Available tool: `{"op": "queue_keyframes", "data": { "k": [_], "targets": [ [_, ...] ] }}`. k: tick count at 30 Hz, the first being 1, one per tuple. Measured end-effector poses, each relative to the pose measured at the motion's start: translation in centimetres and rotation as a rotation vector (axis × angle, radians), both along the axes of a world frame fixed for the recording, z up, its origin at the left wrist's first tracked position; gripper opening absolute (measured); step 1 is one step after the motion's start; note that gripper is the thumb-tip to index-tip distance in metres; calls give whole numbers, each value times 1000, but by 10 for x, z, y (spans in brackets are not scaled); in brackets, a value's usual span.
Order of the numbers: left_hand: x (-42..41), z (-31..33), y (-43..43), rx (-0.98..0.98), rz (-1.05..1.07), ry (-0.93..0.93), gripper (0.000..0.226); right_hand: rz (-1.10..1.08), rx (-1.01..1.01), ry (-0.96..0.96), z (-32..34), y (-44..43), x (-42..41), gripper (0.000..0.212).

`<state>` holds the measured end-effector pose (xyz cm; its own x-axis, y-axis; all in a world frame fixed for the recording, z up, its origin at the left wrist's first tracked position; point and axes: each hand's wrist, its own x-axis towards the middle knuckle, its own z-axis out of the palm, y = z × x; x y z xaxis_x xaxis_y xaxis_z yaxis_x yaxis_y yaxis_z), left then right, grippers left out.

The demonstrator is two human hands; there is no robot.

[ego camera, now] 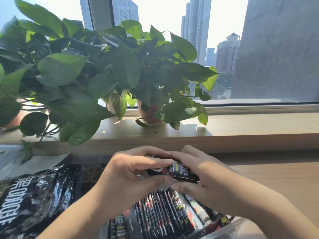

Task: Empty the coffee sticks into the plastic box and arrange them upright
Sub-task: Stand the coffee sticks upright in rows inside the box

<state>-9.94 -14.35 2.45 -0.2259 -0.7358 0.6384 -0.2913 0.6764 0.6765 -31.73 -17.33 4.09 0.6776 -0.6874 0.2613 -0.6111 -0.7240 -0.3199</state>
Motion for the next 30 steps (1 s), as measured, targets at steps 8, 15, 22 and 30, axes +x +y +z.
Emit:
{"op": "queue_keyframes", "data": {
  "k": [8,15,22,30],
  "targets": [
    [0,4,2,130,-45,84,28,3,-3,-36,-5,-6,0,52],
    [0,8,2,224,-42,113,27,13,88,-108,-7,-6,1,46],
    [1,13,3,307,0,152,23,24,297,-266,-5,-1,-1,46],
    [1,15,7,441,-87,202,36,94,421,-460,-4,-5,-4,35]
  ]
}}
